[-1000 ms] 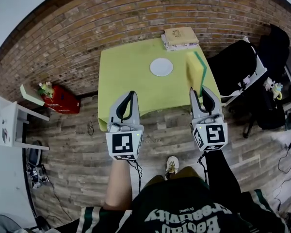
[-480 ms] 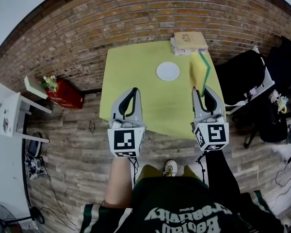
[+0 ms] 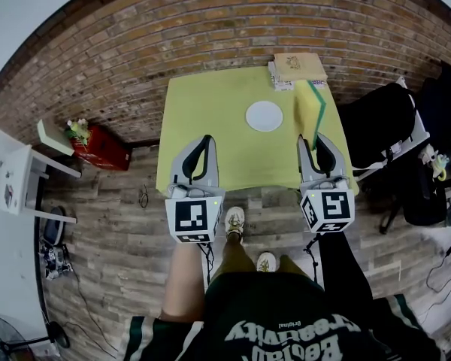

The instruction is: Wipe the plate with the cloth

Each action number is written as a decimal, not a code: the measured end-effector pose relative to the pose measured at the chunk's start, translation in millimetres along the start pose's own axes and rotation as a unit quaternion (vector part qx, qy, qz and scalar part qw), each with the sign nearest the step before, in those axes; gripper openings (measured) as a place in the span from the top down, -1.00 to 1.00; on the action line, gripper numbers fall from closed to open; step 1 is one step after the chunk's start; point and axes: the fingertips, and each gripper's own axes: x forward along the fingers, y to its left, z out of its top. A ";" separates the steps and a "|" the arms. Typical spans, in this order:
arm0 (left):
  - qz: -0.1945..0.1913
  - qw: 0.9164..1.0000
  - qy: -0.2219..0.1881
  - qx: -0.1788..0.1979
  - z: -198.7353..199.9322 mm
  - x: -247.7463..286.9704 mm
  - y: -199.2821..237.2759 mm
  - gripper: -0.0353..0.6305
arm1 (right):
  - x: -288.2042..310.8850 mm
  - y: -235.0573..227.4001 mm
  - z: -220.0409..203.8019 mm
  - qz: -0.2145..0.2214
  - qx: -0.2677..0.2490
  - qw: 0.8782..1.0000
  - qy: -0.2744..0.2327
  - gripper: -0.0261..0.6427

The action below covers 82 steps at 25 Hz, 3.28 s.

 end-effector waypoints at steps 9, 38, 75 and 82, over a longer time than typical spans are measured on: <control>-0.030 0.999 -0.009 -0.006 -10.2 64.4 16.5 0.87 | 56.0 -17.1 -7.5 -0.018 -0.005 1.000 0.008 0.61; -0.177 0.983 -0.033 -0.018 -54.1 250.3 68.0 0.87 | 220.1 -52.2 -51.1 -0.110 -0.002 0.992 0.067 0.60; -0.263 0.960 0.074 -0.068 -180.7 301.8 50.5 0.87 | 255.2 -36.1 -180.2 -0.096 0.074 0.956 0.268 0.61; -0.261 0.956 0.105 -0.078 -206.6 308.3 38.7 0.87 | 261.7 -29.8 -218.7 -0.037 0.030 0.937 0.345 0.61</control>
